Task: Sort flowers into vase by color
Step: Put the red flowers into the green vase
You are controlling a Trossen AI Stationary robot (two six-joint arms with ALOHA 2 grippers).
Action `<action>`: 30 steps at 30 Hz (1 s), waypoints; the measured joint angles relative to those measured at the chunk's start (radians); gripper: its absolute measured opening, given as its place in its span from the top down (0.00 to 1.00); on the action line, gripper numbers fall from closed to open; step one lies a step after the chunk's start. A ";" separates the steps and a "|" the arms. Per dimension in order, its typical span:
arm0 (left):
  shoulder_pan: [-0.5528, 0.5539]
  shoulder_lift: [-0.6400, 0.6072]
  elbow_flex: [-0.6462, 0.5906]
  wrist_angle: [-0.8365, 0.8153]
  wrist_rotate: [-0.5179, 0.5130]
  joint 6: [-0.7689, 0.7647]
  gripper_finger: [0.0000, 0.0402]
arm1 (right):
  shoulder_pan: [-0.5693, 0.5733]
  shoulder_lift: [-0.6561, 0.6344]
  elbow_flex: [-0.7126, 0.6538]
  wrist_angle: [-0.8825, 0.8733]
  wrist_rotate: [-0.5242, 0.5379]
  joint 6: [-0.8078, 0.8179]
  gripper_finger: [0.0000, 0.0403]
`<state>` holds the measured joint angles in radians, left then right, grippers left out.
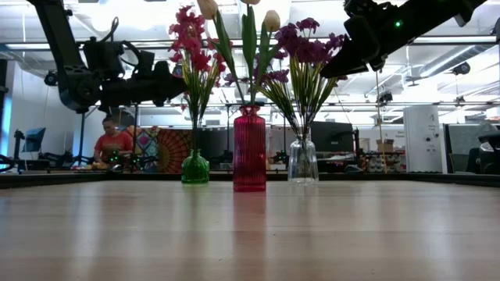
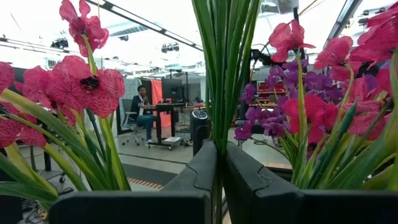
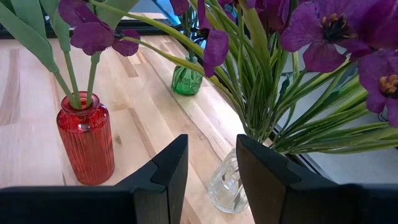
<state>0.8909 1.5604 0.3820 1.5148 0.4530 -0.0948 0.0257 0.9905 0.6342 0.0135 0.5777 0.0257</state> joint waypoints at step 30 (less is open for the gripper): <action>-0.002 0.000 0.009 -0.054 0.000 0.038 1.00 | 0.000 0.000 0.000 0.000 0.000 0.000 0.68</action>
<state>0.8886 1.5604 0.3908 1.4608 0.4534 -0.0570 0.0257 0.9905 0.6342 0.0135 0.5777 0.0261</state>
